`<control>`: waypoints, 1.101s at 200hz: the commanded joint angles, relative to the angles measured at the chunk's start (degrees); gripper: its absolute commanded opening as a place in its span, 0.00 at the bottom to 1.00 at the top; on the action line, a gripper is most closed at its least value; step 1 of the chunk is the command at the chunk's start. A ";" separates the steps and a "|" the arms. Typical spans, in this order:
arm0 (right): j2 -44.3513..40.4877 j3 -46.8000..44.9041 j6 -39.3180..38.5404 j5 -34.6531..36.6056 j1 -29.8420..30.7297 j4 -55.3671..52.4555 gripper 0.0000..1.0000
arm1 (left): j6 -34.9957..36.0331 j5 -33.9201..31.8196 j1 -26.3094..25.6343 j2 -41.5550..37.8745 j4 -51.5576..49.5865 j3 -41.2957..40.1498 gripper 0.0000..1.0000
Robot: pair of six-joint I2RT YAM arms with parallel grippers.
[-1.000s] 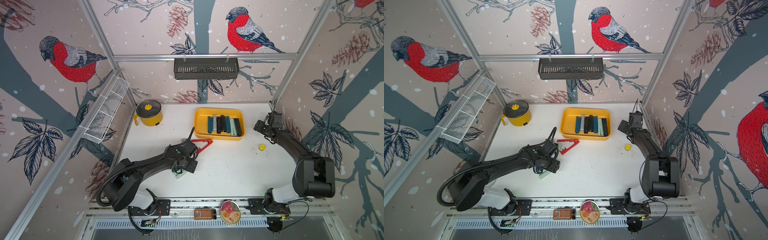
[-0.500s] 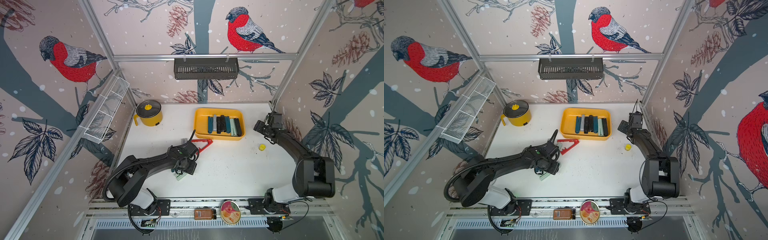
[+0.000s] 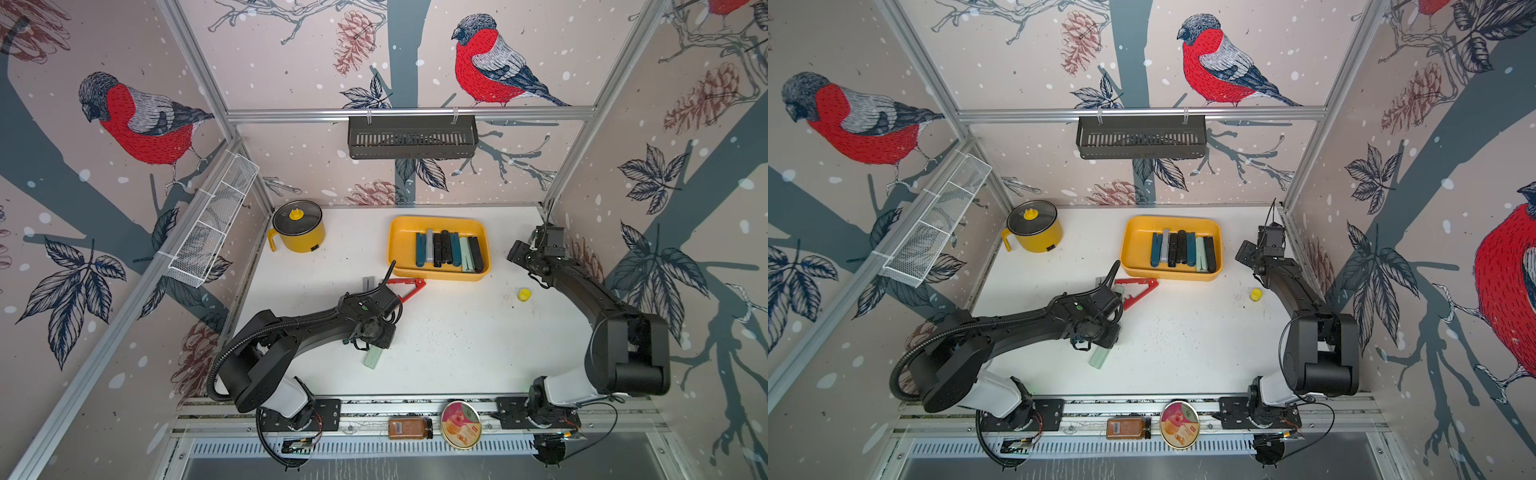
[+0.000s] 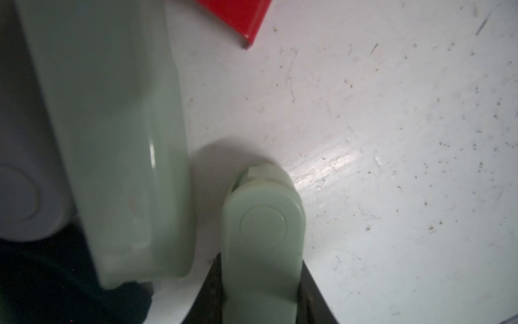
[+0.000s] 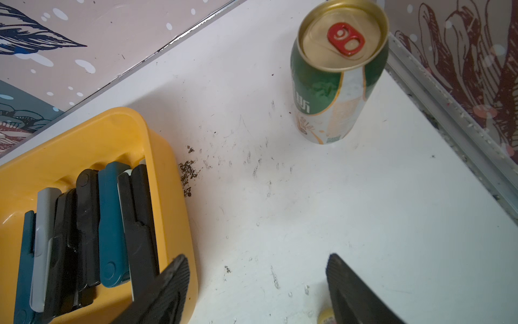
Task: Put the pruning pliers into the storage box
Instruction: Pick up the pruning pliers from the center of the board, then place the pruning pliers in the storage box.
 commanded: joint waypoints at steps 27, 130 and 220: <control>-0.26 0.42 0.02 0.00 0.04 1.23 0.78 | -0.89 0.75 -0.06 -3.74 -1.81 4.79 0.20; -1.59 -0.39 1.10 -0.82 0.39 1.57 0.78 | 7.60 -7.63 10.59 3.90 0.16 32.09 0.17; -2.33 -0.64 1.45 0.17 0.35 0.91 0.78 | 13.79 -10.58 14.53 48.24 -14.96 84.50 0.16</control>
